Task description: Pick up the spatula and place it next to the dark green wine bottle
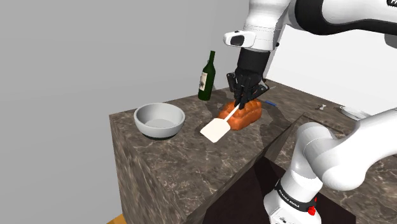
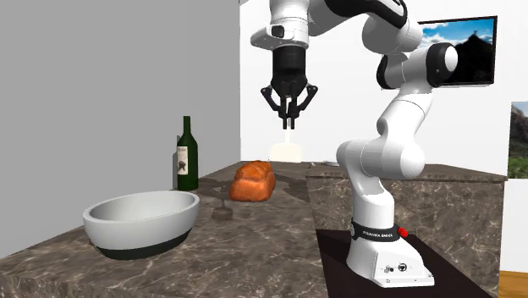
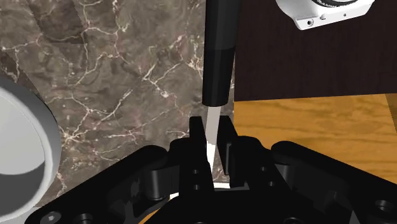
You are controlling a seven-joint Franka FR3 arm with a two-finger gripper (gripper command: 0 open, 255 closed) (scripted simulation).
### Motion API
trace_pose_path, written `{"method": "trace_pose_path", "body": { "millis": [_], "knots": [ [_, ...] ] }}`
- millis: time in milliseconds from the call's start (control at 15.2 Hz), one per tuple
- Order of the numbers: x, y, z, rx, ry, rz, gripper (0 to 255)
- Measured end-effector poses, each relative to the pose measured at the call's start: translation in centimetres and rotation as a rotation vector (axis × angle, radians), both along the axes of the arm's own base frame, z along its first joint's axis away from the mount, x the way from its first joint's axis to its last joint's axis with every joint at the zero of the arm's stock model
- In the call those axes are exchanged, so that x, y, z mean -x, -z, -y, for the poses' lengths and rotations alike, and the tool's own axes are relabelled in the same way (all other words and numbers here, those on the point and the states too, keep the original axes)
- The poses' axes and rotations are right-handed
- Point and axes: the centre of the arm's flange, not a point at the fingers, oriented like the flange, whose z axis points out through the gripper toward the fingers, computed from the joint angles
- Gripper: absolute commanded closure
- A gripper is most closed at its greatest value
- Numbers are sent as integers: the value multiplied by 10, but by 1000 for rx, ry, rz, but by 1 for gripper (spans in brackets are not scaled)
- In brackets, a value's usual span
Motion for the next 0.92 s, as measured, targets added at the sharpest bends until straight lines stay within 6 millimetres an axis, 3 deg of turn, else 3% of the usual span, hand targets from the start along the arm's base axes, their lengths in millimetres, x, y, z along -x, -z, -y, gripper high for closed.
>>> {"method": "trace_pose_path", "body": {
  "millis": [924],
  "knots": [
    [-1,-73,2,0,0,0,255]
  ]
}}
